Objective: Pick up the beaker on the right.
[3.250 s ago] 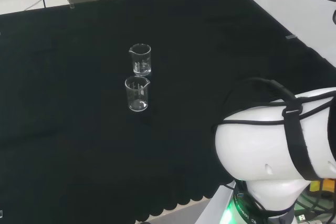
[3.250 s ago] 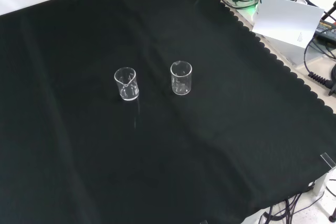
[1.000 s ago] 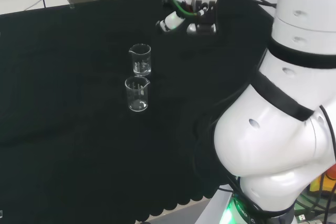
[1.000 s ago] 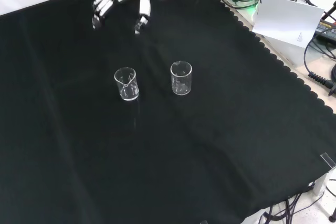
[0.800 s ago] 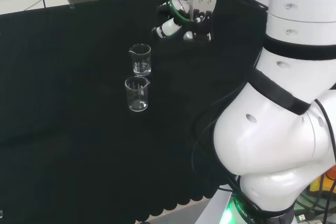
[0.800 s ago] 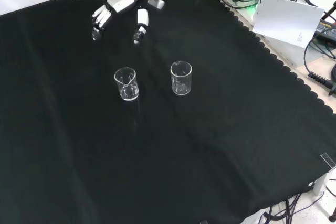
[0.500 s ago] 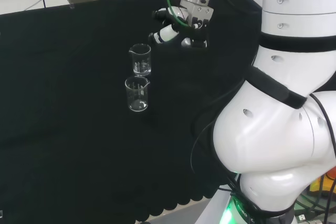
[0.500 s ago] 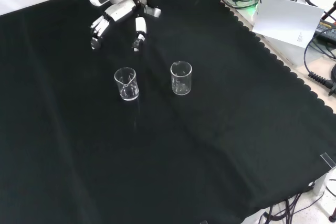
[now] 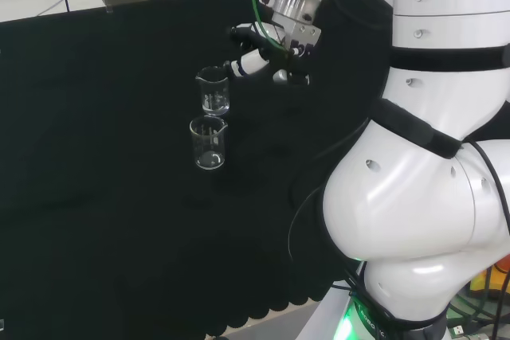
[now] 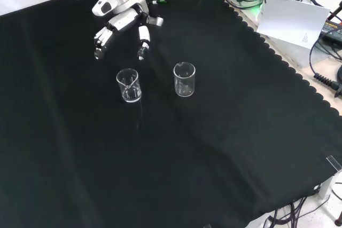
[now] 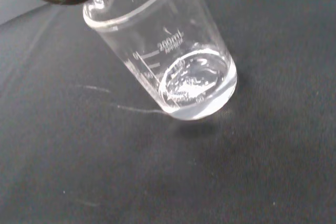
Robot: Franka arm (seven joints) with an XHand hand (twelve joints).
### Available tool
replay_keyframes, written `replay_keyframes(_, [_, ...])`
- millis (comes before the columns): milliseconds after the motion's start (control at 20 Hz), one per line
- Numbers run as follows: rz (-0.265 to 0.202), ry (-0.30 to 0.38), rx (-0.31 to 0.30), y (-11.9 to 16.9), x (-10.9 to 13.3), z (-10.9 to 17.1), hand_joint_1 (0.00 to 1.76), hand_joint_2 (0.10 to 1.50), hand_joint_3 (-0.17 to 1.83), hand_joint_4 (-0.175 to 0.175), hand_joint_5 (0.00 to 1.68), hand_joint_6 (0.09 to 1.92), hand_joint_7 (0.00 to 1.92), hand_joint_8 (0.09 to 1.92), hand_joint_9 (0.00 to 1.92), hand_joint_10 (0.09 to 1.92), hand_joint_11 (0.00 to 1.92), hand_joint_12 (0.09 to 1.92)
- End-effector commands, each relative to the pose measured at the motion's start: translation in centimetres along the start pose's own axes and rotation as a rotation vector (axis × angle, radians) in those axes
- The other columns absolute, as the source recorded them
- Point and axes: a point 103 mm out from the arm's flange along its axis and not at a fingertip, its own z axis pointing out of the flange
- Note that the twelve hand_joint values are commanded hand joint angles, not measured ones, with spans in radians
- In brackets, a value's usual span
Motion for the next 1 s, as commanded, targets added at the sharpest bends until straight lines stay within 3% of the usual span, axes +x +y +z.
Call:
replay_keyframes(50, [-0.037, 0.024, 0.004, 0.7, -0.7, 1.7, 0.8, 0.58, 0.57, -0.056, 0.37, 0.09, 0.14, 0.71, 0.3, 0.71, 0.04, 1.44])
replay_keyframes(400, [-0.076, 0.063, 0.003, 1.1, -0.6, 3.6, 0.81, 0.57, 0.57, -0.06, 0.39, 0.09, 0.15, 0.71, 0.31, 0.71, 0.03, 1.44])
replay_keyframes(1000, [-0.14, 0.208, -0.015, 2.1, -0.2, 6.5, 0.81, 0.56, 0.58, -0.063, 0.37, 0.09, 0.14, 0.71, 0.28, 0.7, 0.0, 1.44])
